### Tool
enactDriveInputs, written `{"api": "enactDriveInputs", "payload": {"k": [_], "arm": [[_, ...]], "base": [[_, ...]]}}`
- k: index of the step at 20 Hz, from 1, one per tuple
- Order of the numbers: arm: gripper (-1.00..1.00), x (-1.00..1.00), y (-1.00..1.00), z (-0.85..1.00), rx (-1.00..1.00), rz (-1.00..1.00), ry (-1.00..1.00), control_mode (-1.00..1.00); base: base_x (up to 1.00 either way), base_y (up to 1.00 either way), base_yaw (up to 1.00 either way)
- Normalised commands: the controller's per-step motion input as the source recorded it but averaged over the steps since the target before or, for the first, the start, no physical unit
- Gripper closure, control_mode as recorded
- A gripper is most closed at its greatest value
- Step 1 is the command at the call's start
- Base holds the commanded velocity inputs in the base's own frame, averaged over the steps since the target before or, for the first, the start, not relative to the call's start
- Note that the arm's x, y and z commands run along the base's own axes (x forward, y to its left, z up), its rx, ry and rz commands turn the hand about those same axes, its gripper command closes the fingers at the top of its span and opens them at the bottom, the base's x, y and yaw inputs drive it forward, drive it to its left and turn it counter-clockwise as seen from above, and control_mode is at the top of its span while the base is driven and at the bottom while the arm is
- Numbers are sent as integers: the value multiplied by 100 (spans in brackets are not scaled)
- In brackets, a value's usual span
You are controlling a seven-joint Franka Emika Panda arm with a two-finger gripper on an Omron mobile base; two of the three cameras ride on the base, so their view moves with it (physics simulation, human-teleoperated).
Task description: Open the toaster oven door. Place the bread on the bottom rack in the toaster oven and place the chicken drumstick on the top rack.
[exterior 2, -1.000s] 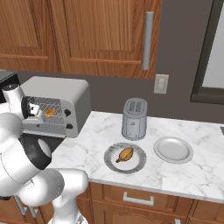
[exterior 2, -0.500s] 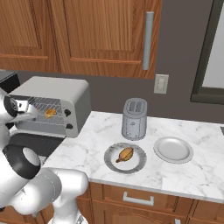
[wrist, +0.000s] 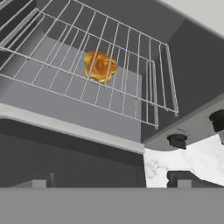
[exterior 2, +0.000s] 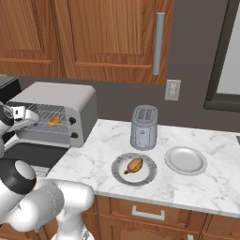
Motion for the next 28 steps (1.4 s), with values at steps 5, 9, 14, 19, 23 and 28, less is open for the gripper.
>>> {"api": "enactDriveInputs", "payload": {"k": [5,9,14,19,23,28], "arm": [[-100,4,0,-4,-20,4,-10,-100],[-100,17,0,-12,-5,2,-23,-100],[-100,20,0,-6,0,0,-18,-100],[-100,19,5,1,2,0,-8,-100],[-100,21,6,3,3,0,0,-100],[-100,17,17,0,5,0,8,-100]], "base": [[0,0,0],[0,0,0],[0,0,0],[0,0,0],[0,0,0],[0,0,0]]}}
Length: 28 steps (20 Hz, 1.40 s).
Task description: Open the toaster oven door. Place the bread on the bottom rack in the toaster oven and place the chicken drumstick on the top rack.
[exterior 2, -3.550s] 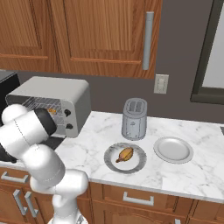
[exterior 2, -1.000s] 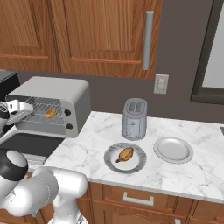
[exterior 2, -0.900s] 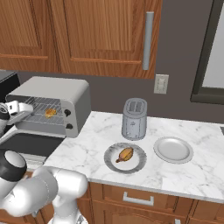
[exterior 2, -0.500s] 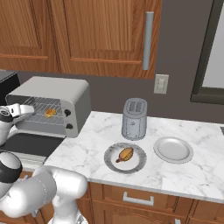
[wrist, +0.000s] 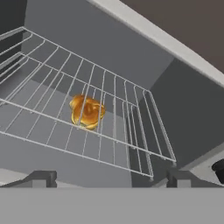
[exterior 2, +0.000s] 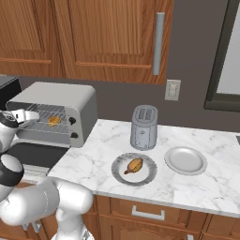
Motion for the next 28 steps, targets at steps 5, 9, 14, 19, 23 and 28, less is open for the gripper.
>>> {"api": "enactDriveInputs", "payload": {"k": [5,9,14,19,23,28], "arm": [[-100,20,15,-6,1,0,10,-100],[-100,15,20,-11,0,0,5,-100],[-100,5,20,-21,0,0,1,-100],[-100,13,11,-11,0,0,0,-100],[-100,19,0,0,0,0,0,-100],[-100,4,0,-9,0,0,0,-100]], "base": [[0,0,0],[0,0,0],[0,0,0],[0,0,0],[0,0,0],[0,0,0]]}}
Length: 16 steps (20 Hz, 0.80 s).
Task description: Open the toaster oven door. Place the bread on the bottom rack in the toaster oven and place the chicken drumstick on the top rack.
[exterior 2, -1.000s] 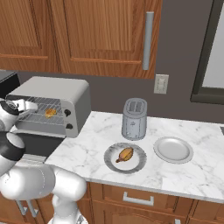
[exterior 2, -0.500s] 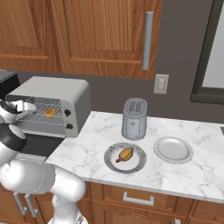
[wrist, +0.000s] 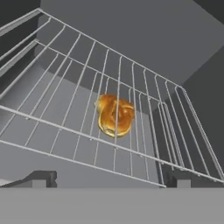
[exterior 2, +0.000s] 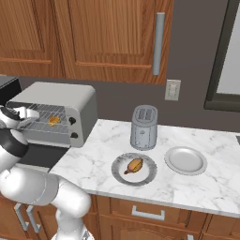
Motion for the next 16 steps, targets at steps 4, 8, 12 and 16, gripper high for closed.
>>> {"api": "enactDriveInputs", "payload": {"k": [4,8,12,16], "arm": [[-100,4,0,-16,0,0,0,-100],[-100,18,0,-6,-2,0,0,-100],[-100,21,-1,-1,-4,0,0,-100],[-100,16,0,-7,-5,0,0,-100]], "base": [[0,0,0],[0,0,0],[0,0,0],[0,0,0]]}}
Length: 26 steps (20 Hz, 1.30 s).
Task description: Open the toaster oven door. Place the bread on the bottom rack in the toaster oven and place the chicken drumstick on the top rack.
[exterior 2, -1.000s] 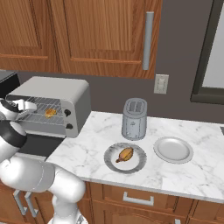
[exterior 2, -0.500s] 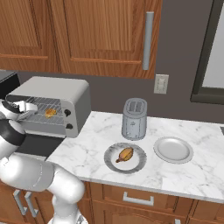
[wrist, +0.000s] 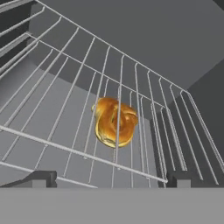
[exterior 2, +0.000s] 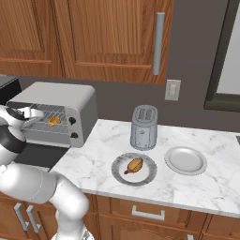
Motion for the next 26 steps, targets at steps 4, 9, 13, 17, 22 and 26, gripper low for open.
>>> {"api": "enactDriveInputs", "payload": {"k": [4,9,13,17,22,26], "arm": [[-100,21,0,-9,-6,0,0,-100],[-100,28,0,-8,0,0,1,-100],[-100,25,5,-12,0,0,0,-100],[-100,20,10,-17,0,0,0,-100],[-100,21,1,0,0,0,0,-100],[-100,2,0,-9,0,0,1,-100]], "base": [[0,0,0],[0,0,0],[0,0,0],[0,0,0],[0,0,0],[0,0,0]]}}
